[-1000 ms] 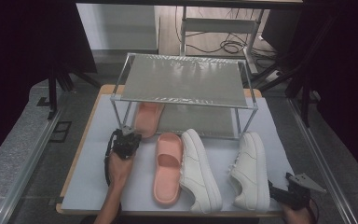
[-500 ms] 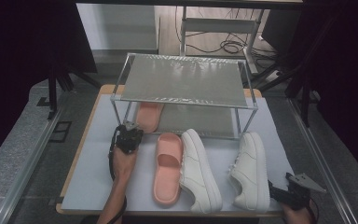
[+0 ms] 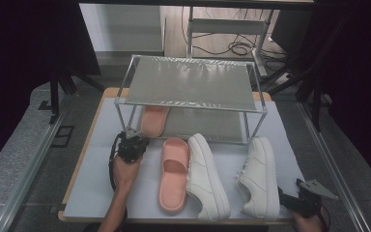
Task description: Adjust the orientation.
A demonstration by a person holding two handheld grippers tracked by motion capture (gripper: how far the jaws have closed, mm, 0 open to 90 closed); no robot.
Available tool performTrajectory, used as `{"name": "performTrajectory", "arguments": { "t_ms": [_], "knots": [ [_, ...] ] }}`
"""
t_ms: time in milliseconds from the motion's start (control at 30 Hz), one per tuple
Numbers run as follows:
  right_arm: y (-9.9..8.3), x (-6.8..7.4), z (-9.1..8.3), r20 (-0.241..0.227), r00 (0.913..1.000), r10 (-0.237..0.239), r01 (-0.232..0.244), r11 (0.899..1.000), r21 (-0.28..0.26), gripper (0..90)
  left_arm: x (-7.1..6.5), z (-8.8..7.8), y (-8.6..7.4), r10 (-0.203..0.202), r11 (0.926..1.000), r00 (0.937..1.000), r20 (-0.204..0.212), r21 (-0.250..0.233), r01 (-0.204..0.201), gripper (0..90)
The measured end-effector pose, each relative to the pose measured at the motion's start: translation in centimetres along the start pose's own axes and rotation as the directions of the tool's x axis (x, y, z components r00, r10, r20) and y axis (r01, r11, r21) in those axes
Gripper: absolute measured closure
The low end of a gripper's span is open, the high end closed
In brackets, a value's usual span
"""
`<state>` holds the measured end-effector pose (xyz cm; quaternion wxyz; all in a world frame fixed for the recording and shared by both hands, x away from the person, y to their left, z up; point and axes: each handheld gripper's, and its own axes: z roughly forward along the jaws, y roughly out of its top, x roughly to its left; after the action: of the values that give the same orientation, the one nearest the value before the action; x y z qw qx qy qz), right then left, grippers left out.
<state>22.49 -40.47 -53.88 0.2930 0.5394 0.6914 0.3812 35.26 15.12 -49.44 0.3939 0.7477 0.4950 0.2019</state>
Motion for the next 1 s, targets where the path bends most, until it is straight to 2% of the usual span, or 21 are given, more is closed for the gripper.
{"name": "performTrajectory", "arguments": {
  "t_ms": [433, 600, 1000],
  "knots": [
    [0.0, 0.0, 0.0, 0.001, 1.0000, 0.001, -0.001, 1.000, -0.002, 8.3, -1.5, -3.4, -1.0, 0.030, 0.9995, 0.9981, 0.054, -0.008, -0.030, 80.9],
    [0.0, 0.0, 0.0, 0.001, 1.0000, -0.001, 0.001, 1.000, -0.002, 8.3, -2.2, -4.7, -1.7, 0.043, 0.9991, 0.9957, 0.082, 0.001, -0.043, 78.6],
    [0.0, 0.0, 0.0, 0.002, 1.0000, -0.001, 0.001, 1.000, -0.003, 8.4, -4.2, -6.5, -3.1, 0.051, 0.9986, 0.9876, 0.149, 0.009, -0.052, 69.7]
  ]
}}
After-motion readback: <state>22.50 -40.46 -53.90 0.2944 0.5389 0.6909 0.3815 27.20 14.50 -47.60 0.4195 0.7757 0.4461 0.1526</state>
